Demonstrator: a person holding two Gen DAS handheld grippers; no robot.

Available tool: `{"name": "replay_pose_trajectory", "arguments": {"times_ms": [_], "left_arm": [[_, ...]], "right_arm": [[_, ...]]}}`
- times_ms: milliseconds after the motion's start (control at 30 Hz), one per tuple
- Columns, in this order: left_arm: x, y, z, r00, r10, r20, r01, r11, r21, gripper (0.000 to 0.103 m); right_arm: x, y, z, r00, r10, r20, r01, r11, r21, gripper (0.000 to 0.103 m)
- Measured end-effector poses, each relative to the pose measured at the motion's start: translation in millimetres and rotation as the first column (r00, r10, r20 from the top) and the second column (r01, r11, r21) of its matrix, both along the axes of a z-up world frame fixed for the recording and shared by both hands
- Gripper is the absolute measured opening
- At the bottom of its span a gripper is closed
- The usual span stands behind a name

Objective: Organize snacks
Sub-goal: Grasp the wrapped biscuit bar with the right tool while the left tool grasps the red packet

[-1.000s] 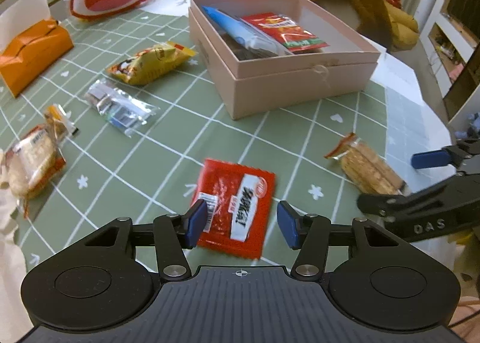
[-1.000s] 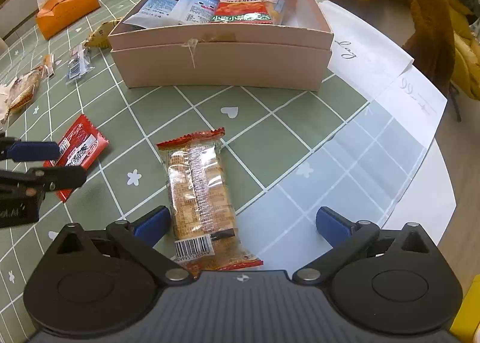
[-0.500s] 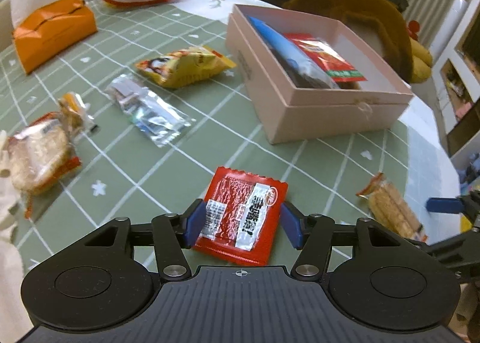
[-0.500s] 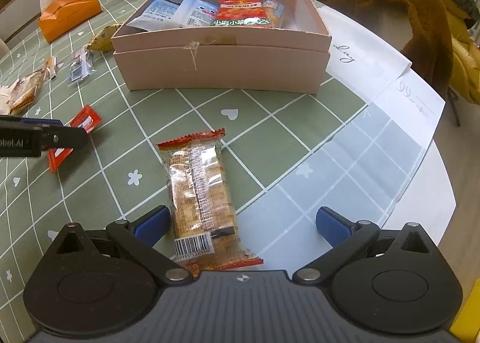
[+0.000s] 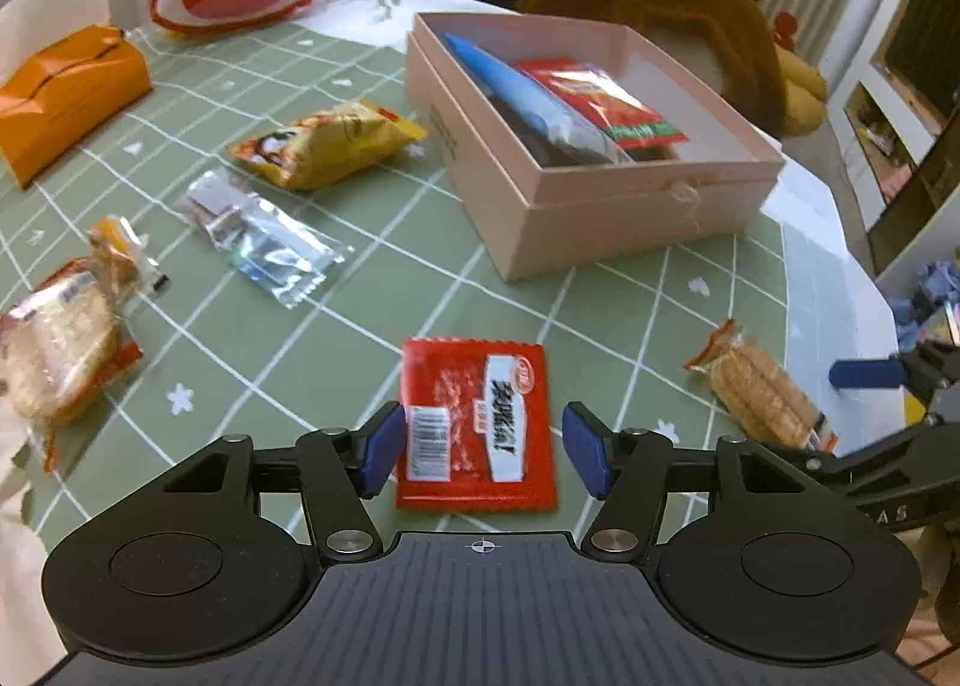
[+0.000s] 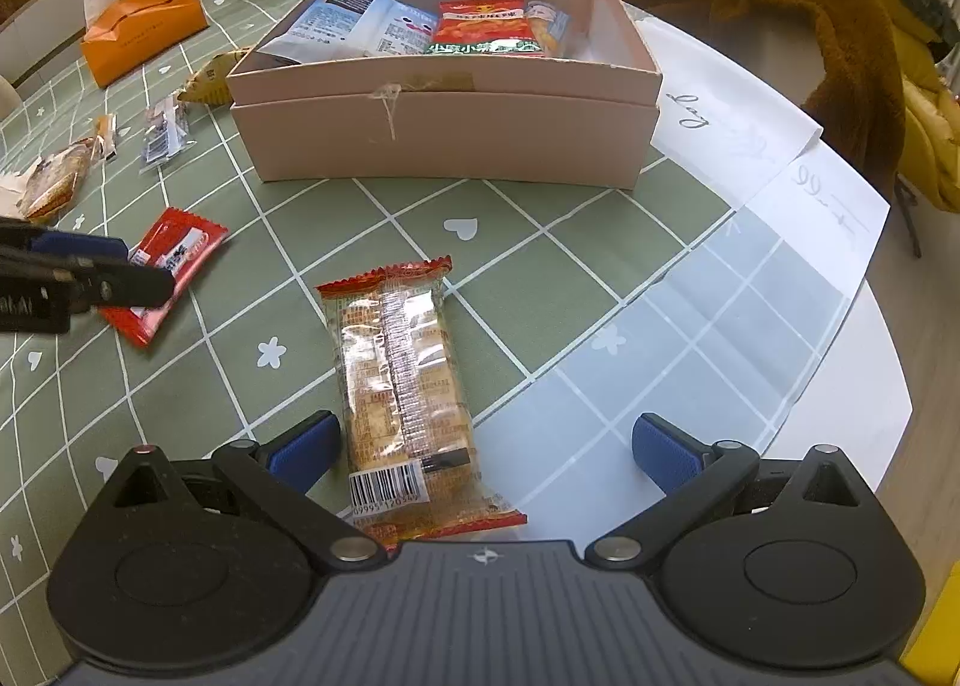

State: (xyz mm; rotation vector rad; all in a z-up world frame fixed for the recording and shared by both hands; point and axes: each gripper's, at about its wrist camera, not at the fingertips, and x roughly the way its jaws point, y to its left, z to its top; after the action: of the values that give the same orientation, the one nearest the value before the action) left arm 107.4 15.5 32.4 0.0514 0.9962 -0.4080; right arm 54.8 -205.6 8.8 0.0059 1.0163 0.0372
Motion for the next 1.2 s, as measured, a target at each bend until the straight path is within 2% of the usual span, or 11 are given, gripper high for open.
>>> {"name": "replay_pose_trajectory", "arguments": {"times_ms": [167, 467, 533, 633, 700, 867, 1000, 1200], "left_arm": [[6.6, -2.6, -8.4, 1.000, 0.006, -0.028, -0.005, 0.999, 0.034, 0.064], [5.6, -17.9, -10.6, 1.000, -0.031, 0.005, 0.030, 0.995, 0.091, 0.065], [0.5, -20.3, -10.5, 1.000, -0.021, 0.007, 0.020, 0.996, 0.091, 0.066], [-11.8, -21.4, -10.5, 1.000, 0.019, 0.006, -0.020, 0.998, 0.052, 0.065], [-22.5, -22.8, -10.1, 0.998, 0.056, 0.006, -0.056, 0.998, 0.034, 0.065], [-46.4, -29.7, -8.7, 0.996, 0.093, -0.007, -0.093, 0.996, 0.012, 0.065], [-55.8, -31.4, -8.0, 0.991, 0.132, -0.012, -0.132, 0.991, 0.008, 0.065], [-60.8, -29.2, -8.7, 0.989, 0.150, -0.007, -0.150, 0.989, -0.014, 0.065]], "right_arm": [[-1.3, 0.3, -0.2, 1.000, 0.001, 0.005, -0.001, 1.000, 0.000, 0.103], [-5.3, 0.2, -0.5, 1.000, -0.015, 0.014, 0.015, 1.000, 0.006, 0.103], [-6.3, 0.2, -1.5, 1.000, -0.012, 0.015, 0.011, 1.000, 0.004, 0.103], [-1.7, -0.1, -0.8, 1.000, 0.024, -0.020, -0.024, 1.000, 0.004, 0.103], [-0.1, 1.1, 3.7, 0.998, 0.059, -0.027, -0.059, 0.998, 0.010, 0.088], [-4.3, 14.4, 13.0, 0.990, 0.137, 0.010, -0.137, 0.990, -0.047, 0.087], [4.0, 18.6, 10.5, 0.988, 0.153, -0.034, -0.153, 0.988, -0.003, 0.074], [11.7, 24.6, 9.1, 0.984, 0.167, -0.058, -0.168, 0.986, -0.005, 0.064]]}}
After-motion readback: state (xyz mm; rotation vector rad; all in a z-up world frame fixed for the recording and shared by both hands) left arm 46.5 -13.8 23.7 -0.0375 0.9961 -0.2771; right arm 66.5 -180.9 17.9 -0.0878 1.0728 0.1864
